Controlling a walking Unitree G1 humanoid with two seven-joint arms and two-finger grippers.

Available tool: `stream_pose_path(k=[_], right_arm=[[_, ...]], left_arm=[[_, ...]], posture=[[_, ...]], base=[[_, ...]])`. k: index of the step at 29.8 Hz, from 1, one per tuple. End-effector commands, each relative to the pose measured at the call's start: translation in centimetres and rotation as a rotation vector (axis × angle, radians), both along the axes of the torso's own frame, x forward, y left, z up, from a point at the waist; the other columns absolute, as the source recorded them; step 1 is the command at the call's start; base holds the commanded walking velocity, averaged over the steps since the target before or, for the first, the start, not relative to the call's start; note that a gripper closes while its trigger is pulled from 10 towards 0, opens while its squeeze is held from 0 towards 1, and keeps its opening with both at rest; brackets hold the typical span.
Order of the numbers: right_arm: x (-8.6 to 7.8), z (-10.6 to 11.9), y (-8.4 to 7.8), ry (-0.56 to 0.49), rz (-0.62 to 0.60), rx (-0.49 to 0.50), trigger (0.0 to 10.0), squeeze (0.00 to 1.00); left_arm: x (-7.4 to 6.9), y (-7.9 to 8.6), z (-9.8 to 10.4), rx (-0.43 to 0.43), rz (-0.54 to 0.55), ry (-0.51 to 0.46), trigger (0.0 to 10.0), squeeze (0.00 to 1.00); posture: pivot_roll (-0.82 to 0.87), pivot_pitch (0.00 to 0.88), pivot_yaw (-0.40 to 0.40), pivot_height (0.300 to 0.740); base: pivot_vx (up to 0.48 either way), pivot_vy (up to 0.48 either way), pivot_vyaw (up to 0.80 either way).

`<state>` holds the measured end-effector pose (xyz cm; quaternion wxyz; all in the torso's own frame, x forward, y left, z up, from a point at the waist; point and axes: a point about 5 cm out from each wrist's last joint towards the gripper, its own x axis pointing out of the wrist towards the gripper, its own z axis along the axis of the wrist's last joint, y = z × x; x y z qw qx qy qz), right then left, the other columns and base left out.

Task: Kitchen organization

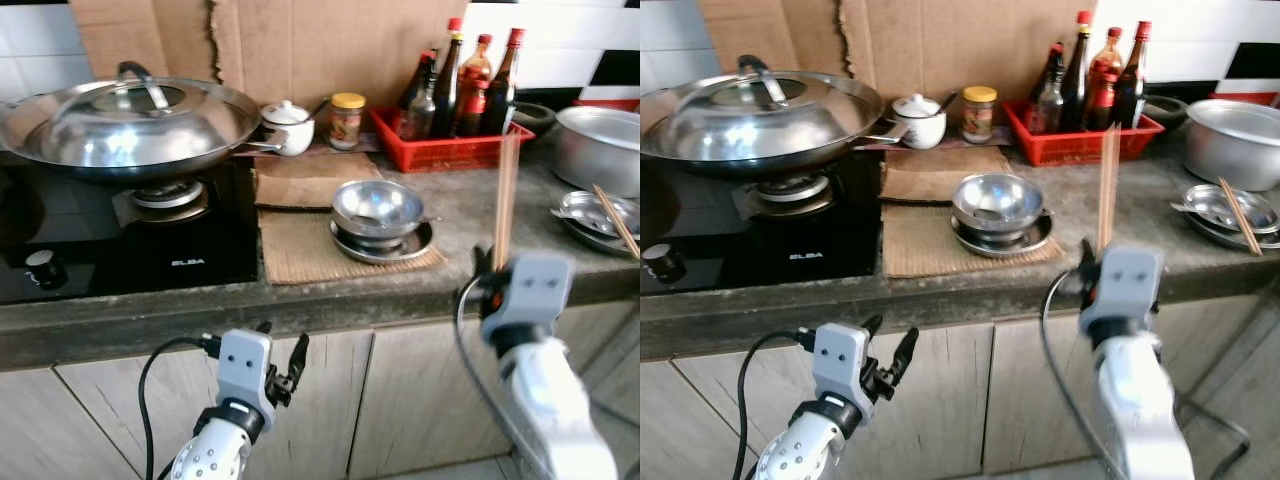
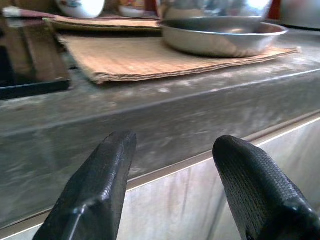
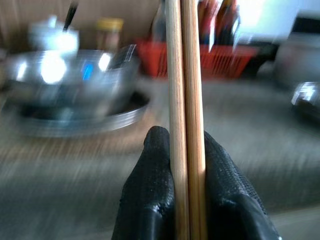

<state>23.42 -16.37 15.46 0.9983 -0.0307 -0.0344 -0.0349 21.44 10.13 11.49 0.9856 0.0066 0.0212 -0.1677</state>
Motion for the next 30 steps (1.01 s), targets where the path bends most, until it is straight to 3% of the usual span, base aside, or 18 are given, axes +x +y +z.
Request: stream_pose_path(k=[1, 2, 3, 4, 5, 7, 16, 30], right_arm=[[-0.2, 0.7, 0.4, -0.055, -0.004, -0.014, 0.0, 0.00], [-0.4, 0.2, 0.7, -0.032, -0.008, -0.006, 0.0, 0.00], [-0.5, -0.2, 1.0, -0.018, -0.005, 0.003, 1.7, 0.00], [-0.6, -0.4, 1.1, -0.008, -0.004, 0.010, 1.7, 0.00], [-0.9, -0.8, 1.5, 0.007, 0.016, 0.003, 10.0, 0.00], [-1.2, -1.2, 2.0, 0.010, 0.059, -0.025, 10.0, 0.00], [-2.3, -1.3, 3.5, -0.016, 0.152, 0.016, 10.0, 0.00], [-2.5, -1.6, 3.9, -0.009, 0.179, 0.026, 10.0, 0.00]], left_arm=[[0.0, 0.0, 0.1, -0.003, -0.004, -0.003, 10.0, 0.00], [0.0, 0.0, 0.1, -0.003, -0.003, -0.001, 10.0, 0.00], [0.0, -0.1, 0.1, -0.004, -0.004, -0.001, 10.0, 0.00], [-0.1, -0.1, 0.1, -0.004, -0.006, 0.000, 10.0, 0.00], [-0.1, -0.1, 0.0, -0.004, -0.009, 0.001, 10.0, 0.00], [-0.1, -0.2, 0.0, -0.005, -0.016, 0.002, 10.0, 0.00], [-0.3, -0.4, 0.0, -0.005, -0.040, -0.001, 10.0, 0.00], [-0.8, -1.4, -0.4, 0.042, -0.162, -0.004, 10.0, 0.00]], posture=[[0.03, 0.000, -0.040, 0.740], [0.03, 0.000, -0.040, 0.740], [0.03, 0.000, -0.040, 0.740], [0.03, 0.000, -0.039, 0.740], [0.03, 0.000, -0.039, 0.740], [0.03, 0.000, -0.041, 0.740], [0.03, 0.000, -0.043, 0.740], [0.02, 0.000, -0.032, 0.740]], base=[[0.000, 0.000, 0.00], [0.000, 0.000, 0.00], [0.000, 0.000, 0.00], [0.000, 0.000, 0.00], [0.000, 0.000, 0.00], [0.000, 0.000, 0.00], [0.000, 0.000, 0.00], [0.000, 0.274, -0.77]])
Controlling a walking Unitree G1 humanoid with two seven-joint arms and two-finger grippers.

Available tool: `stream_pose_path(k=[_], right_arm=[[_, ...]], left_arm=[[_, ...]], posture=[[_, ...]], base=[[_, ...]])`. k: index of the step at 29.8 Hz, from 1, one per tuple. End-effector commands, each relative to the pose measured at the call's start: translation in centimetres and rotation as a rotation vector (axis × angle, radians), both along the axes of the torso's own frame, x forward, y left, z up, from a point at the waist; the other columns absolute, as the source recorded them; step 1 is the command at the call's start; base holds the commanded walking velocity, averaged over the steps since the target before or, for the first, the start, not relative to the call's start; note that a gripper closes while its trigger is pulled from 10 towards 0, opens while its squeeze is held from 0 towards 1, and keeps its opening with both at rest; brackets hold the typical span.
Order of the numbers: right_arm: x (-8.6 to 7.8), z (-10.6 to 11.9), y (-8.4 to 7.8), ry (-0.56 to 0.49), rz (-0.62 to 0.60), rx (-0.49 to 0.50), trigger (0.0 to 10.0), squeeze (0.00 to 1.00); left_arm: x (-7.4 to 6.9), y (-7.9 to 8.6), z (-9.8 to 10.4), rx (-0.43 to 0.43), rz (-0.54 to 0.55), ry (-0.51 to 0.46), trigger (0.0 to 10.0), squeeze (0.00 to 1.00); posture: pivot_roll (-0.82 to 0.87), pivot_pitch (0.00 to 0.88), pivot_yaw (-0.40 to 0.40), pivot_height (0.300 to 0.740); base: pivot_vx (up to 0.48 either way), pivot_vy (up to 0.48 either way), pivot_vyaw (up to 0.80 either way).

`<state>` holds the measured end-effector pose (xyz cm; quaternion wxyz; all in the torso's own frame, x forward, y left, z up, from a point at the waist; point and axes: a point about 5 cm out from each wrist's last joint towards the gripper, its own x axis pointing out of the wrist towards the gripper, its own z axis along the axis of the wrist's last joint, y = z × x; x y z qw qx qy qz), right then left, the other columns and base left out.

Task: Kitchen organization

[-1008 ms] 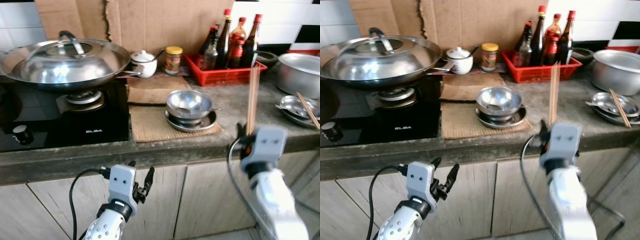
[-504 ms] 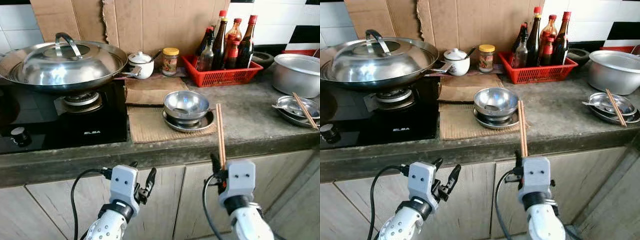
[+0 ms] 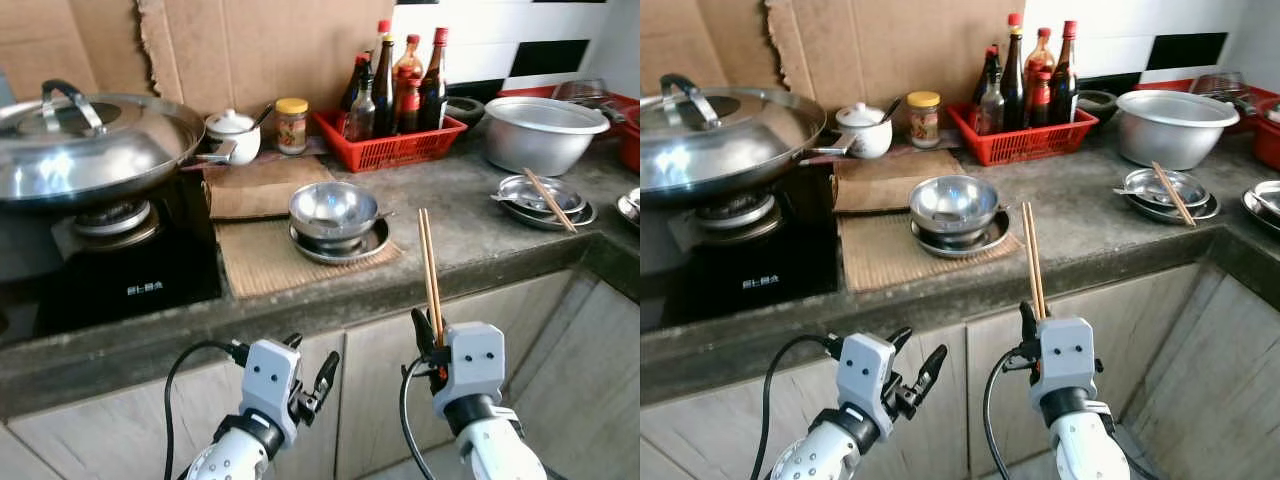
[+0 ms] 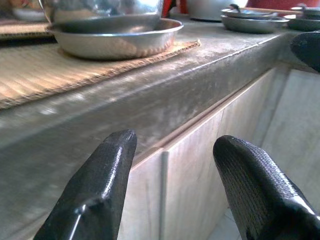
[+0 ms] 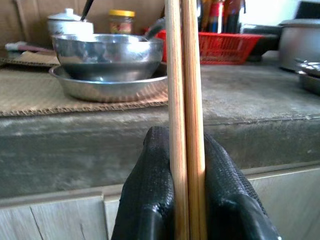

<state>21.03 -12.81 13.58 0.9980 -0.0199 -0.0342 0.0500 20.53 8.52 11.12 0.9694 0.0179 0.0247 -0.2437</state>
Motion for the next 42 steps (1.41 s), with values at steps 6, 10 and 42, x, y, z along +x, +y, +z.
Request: stream_pose_path(k=[6, 10, 42], right_arm=[[-0.15, 0.12, 0.36, -0.006, -0.001, 0.013, 10.0, 0.00], [-0.12, 0.01, 0.25, -0.002, -0.018, 0.007, 10.0, 0.00], [0.32, 0.08, 0.41, 0.003, -0.024, -0.010, 10.0, 0.00]], left_arm=[[0.05, -0.10, -0.23, 0.060, -0.046, -0.015, 10.0, 0.00], [0.02, -0.18, -0.36, 0.071, -0.059, -0.013, 10.0, 0.00], [0.29, 0.11, -0.23, 0.044, -0.026, 0.002, 10.0, 0.00]], posture=[[0.01, 0.000, -0.027, 0.740], [0.01, 0.000, -0.025, 0.740], [0.01, 0.000, -0.026, 0.740]], base=[[0.000, 0.000, -0.78], [0.000, -0.423, -0.78], [0.170, -0.356, -0.78]])
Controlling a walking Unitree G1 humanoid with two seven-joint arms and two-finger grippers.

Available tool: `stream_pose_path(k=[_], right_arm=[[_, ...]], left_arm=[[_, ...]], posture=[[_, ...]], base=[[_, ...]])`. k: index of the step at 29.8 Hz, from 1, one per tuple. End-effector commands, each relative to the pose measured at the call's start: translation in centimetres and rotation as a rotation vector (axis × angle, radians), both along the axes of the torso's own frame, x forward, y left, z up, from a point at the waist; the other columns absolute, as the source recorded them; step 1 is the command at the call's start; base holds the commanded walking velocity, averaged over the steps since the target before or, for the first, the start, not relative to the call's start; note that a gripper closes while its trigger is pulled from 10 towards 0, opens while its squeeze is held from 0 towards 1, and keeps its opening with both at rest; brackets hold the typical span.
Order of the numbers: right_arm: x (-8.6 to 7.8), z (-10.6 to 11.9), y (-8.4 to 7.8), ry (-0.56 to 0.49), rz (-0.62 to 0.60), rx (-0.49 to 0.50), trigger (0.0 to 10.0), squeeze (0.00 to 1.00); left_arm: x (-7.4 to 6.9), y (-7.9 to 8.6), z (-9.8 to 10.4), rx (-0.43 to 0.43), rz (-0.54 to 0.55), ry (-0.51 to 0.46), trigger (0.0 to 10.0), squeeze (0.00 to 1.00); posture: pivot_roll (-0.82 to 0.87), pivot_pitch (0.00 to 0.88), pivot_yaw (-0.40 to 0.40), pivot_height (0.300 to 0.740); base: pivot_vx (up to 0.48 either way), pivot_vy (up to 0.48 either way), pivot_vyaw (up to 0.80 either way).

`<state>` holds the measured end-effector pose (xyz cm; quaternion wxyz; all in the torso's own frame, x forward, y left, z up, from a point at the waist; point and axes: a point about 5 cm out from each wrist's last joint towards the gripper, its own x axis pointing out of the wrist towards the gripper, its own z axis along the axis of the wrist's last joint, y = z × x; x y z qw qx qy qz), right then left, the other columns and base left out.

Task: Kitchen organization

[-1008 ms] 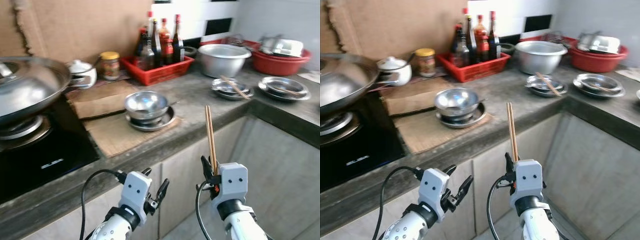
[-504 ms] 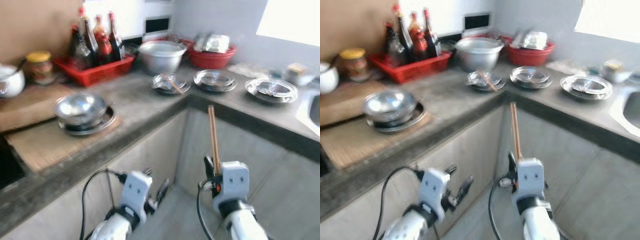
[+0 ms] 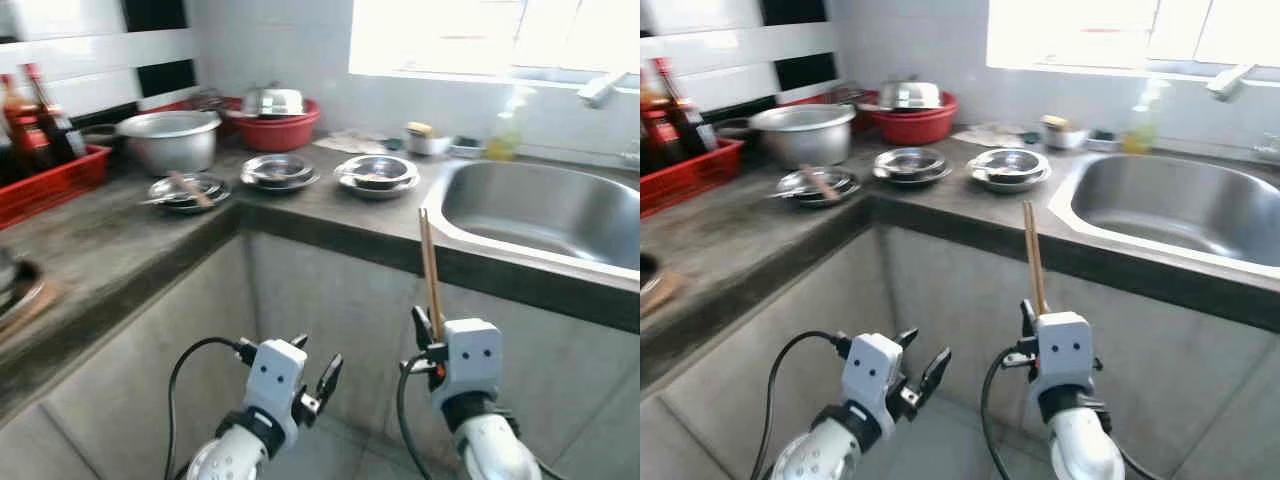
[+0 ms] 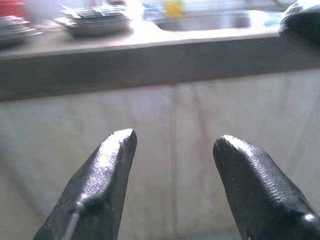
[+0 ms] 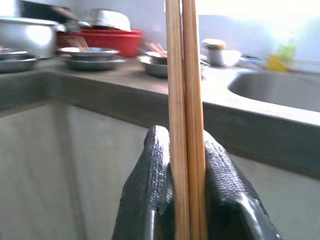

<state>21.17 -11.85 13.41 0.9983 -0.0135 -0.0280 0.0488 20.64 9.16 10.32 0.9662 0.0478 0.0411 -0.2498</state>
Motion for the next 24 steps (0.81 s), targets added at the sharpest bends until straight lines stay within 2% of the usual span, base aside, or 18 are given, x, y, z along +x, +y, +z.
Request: stream_pose_path(k=[1, 4, 13, 21, 24], right_arm=[[0.2, 0.3, -0.6, -0.013, -0.023, -0.026, 10.0, 0.00], [0.4, 0.4, -0.7, -0.018, -0.032, -0.028, 10.0, 0.00], [1.7, 1.6, -1.6, -0.056, -0.076, -0.050, 10.0, 0.00], [4.8, 6.4, -3.6, -0.197, -0.141, -0.076, 10.0, 0.00], [5.3, 7.1, -4.0, -0.212, -0.150, -0.079, 10.0, 0.00]], left_arm=[[0.2, -0.5, 0.6, -0.027, -0.003, -0.009, 10.0, 0.00], [0.4, -0.3, 0.7, -0.047, 0.016, -0.010, 10.0, 0.00], [1.7, 0.2, 2.4, -0.072, 0.071, -0.081, 10.0, 0.00], [4.2, 1.0, 4.9, -0.083, 0.114, -0.179, 10.0, 0.00], [4.6, 1.2, 5.2, -0.076, 0.123, -0.192, 10.0, 0.00]], posture=[[0.01, 0.000, -0.026, 0.740], [0.01, 0.000, -0.025, 0.740], [0.01, 0.000, -0.027, 0.740], [0.01, 0.000, -0.027, 0.740], [0.01, 0.000, -0.028, 0.740]], base=[[0.259, 0.000, -0.77], [0.000, 0.000, -0.65], [0.000, 0.000, 0.00], [0.033, 0.000, 0.00], [0.280, 0.000, -0.27]])
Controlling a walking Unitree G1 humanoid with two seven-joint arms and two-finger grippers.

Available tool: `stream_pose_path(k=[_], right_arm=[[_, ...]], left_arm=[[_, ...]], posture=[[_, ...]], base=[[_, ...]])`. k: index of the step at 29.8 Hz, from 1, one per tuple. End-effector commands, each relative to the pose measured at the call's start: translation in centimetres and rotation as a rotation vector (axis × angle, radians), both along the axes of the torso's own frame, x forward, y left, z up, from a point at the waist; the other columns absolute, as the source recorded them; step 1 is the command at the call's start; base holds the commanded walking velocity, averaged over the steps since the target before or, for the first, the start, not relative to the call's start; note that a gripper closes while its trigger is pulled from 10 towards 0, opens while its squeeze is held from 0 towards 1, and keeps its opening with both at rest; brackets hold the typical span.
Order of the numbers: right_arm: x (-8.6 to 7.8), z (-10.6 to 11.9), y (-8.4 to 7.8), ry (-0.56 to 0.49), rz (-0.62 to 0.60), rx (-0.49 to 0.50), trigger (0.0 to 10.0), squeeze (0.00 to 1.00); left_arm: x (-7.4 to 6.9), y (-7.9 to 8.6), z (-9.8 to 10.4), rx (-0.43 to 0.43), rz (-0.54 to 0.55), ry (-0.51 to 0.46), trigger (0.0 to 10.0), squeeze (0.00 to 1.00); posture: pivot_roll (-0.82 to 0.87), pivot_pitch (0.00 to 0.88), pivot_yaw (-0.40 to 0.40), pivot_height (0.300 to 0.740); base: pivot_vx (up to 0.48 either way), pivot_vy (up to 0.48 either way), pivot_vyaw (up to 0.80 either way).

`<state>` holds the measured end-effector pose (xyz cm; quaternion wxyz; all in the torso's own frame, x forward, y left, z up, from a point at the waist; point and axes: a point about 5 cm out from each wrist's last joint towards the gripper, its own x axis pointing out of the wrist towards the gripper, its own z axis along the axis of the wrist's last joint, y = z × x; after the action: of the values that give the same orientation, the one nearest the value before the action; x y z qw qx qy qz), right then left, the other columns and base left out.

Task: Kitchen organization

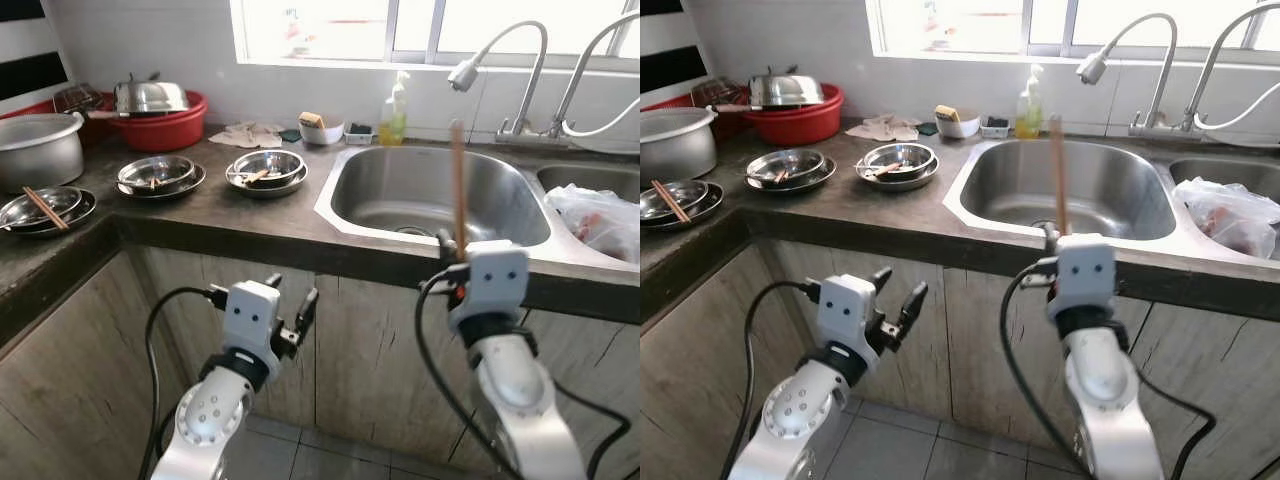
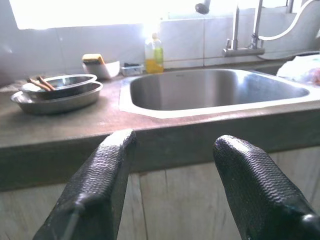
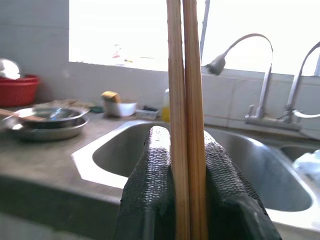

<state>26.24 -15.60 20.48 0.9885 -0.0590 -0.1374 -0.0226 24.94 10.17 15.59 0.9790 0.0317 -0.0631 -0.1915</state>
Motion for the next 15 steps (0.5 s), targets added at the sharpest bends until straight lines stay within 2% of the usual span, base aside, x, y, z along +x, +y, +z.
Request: stream_pose_path(k=[1, 5, 15], right_arm=[[0.4, 0.2, -0.4, 0.009, -0.011, -0.003, 10.0, 0.00], [0.7, 0.7, -0.7, 0.000, -0.016, -0.013, 10.0, 0.00], [1.4, 1.2, 0.0, 0.011, 0.039, -0.030, 10.0, 0.00]], left_arm=[[0.4, 0.3, -0.1, 0.004, 0.015, 0.009, 10.0, 0.00], [0.4, 0.4, -0.3, 0.015, 0.022, 0.011, 10.0, 0.00], [0.2, 0.0, -0.4, 0.022, 0.006, 0.014, 10.0, 0.00]], posture=[[0.01, 0.000, -0.029, 0.740], [0.01, 0.000, -0.032, 0.740], [0.01, 0.000, -0.032, 0.740]], base=[[0.296, 0.000, -0.80], [0.320, 0.000, -0.62], [0.442, 0.000, 0.00]])
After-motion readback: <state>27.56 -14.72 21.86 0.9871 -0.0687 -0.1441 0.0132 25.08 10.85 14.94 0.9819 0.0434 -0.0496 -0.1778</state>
